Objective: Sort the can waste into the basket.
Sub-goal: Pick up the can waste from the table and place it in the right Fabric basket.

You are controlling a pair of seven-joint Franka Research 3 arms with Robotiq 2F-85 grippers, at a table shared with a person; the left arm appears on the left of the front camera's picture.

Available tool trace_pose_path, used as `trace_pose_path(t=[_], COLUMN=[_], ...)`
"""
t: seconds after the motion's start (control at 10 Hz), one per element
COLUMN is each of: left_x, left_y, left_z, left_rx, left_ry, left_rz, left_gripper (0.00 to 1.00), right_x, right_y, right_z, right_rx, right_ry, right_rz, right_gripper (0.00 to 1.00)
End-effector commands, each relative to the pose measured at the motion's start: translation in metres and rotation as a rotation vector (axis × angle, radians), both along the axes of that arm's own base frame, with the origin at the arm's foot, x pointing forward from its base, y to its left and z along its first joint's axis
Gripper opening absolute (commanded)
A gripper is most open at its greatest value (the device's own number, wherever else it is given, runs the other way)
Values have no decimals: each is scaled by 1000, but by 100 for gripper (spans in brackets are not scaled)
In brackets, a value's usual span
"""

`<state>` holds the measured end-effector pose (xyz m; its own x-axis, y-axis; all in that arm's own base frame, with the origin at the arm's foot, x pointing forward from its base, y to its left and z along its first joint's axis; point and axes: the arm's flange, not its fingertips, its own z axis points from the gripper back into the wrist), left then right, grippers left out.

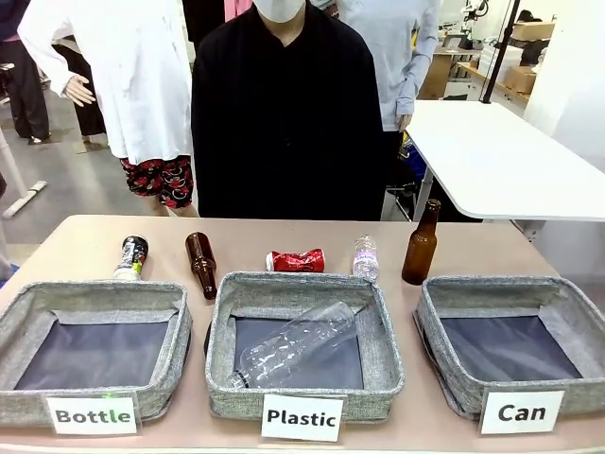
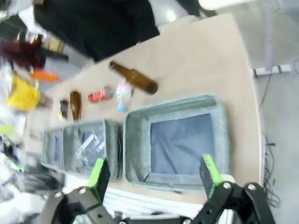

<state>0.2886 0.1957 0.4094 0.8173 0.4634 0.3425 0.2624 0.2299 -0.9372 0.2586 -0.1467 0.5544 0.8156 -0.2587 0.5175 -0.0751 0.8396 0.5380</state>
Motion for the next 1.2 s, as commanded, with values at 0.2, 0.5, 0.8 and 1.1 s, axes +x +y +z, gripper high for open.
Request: trace_pose_path(t=[0.2,0.5,0.8,1.1], left_x=[0,0,0,0], left_y=[-1,-1,-1,-1], left_z=[0,0,0,0], left_rx=[-7,-7,-7,-7], left_ry=[-33,-33,-33,-33], left_rz=[3,3,3,3], left_gripper=[100,100,100,100], right_x=[93,98,87,124], right_y=[194,248,260,288], right_z=[-14,-17,-24,-20], right_rx=[-310,-446,-393,-595], right_ry=[-30,-115,-58,-144], right_rz=[301,372,417,601], right_gripper=[100,100,100,100])
